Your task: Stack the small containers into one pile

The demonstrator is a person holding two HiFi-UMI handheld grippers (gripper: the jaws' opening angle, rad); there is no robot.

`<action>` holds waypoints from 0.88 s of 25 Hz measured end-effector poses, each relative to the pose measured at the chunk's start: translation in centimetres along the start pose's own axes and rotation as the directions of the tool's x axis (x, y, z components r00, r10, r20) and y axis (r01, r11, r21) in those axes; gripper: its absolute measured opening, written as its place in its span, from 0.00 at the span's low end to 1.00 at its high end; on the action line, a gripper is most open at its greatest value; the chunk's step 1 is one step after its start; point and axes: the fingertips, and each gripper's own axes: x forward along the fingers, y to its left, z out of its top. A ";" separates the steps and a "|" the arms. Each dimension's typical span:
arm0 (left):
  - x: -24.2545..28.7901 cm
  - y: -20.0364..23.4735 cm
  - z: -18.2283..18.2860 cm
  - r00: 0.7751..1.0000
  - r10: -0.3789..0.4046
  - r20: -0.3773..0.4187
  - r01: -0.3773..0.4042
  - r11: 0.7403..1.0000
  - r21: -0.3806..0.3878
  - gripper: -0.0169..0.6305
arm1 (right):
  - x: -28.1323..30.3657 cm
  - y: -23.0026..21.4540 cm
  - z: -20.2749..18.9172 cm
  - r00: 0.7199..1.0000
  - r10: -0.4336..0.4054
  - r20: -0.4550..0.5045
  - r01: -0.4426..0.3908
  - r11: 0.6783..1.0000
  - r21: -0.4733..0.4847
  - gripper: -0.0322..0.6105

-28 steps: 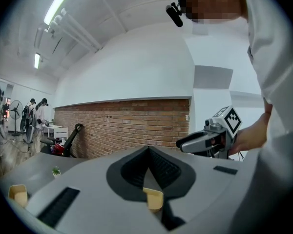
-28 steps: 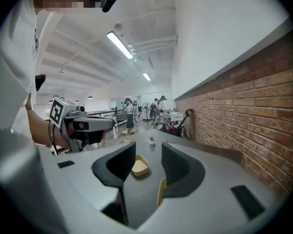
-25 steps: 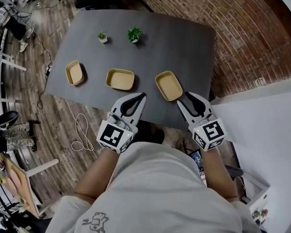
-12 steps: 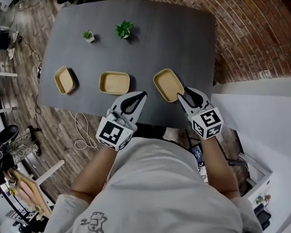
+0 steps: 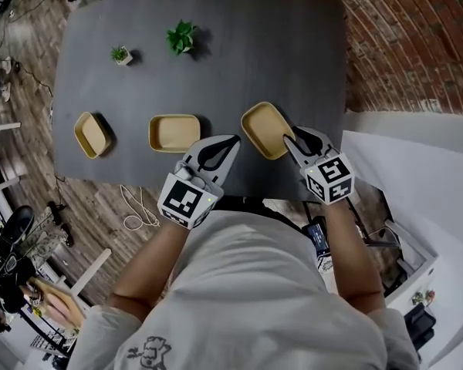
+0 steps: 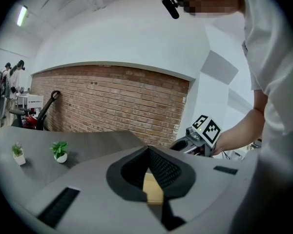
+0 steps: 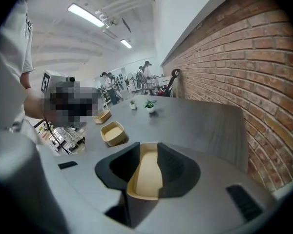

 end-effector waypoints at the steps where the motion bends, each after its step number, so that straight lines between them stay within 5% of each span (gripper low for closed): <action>1: 0.3 0.2 -0.6 1.000 -0.004 -0.015 0.004 1.000 -0.006 0.04 | 0.4 -0.3 -0.4 1.000 -0.002 -0.014 0.002 1.000 -0.005 0.23; 22: 5.9 2.1 -6.5 0.986 -0.087 -0.141 0.081 0.995 -0.053 0.04 | 7.2 -5.3 -7.6 0.969 -0.011 -0.246 0.018 0.999 0.026 0.19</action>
